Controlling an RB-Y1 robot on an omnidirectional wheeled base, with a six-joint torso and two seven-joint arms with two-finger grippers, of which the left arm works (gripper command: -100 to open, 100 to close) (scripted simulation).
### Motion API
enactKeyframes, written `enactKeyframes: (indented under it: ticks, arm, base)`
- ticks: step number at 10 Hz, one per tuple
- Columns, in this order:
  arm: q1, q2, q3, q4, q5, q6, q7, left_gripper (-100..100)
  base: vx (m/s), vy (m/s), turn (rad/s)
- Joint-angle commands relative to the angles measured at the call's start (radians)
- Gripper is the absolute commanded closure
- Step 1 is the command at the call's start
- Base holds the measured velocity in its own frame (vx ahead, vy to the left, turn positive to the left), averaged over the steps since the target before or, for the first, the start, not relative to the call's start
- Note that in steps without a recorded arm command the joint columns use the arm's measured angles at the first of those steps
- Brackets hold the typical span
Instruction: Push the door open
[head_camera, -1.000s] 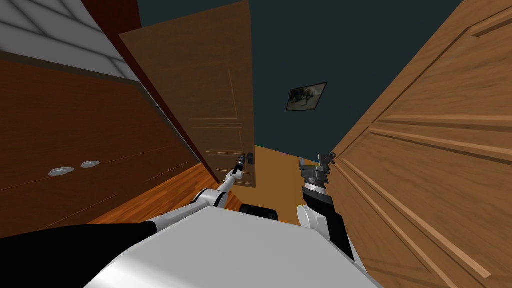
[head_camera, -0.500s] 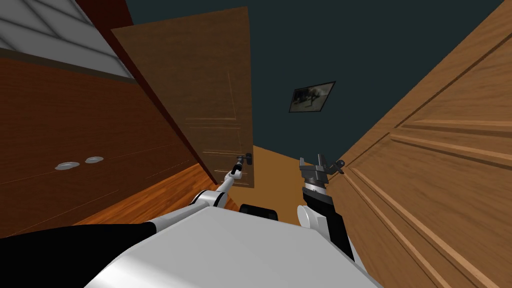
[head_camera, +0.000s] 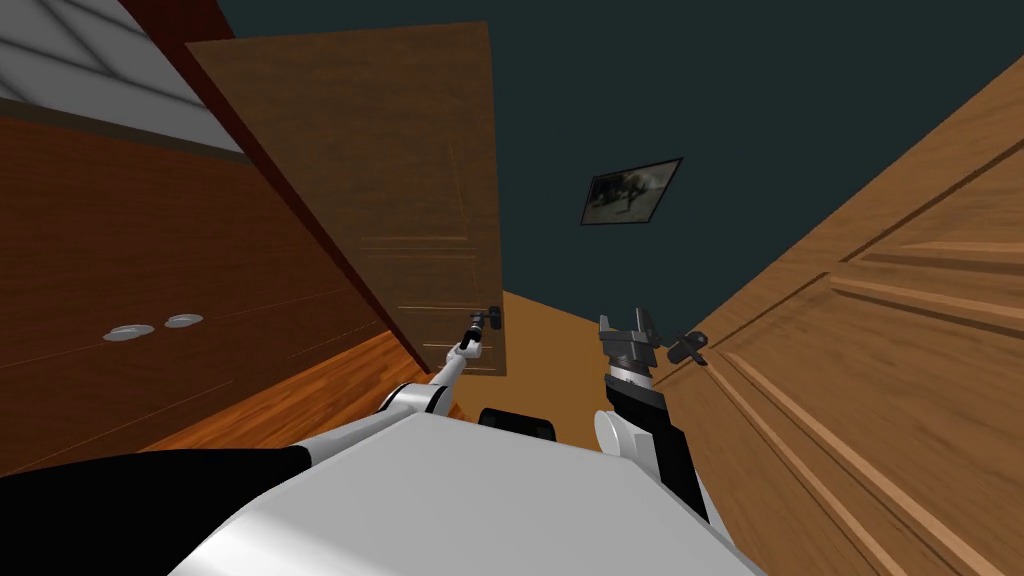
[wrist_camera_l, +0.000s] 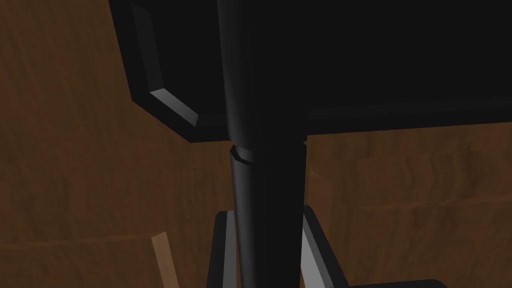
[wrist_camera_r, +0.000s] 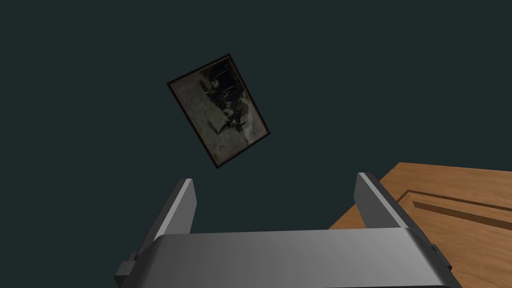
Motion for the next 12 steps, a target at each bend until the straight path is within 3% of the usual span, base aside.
enactKeyframes:
  ticks: [1,5,11,12]
  arm:
    - [-0.011,0.007,0.013,0.007,0.004,-0.009,-0.005,100]
    - [-0.005,0.022,0.055,0.007,0.017,-0.010,-0.019,100]
    - [0.008,0.051,0.133,0.008,0.041,-0.012,-0.046,100]
    - [0.008,0.051,0.133,0.008,0.041,-0.012,-0.046,100]
  base:
    - [0.172,-0.047,0.042]
    - [0.202,-0.053,0.044]
    - [0.199,-0.107,0.079]
    - [0.114,-0.047,0.029]
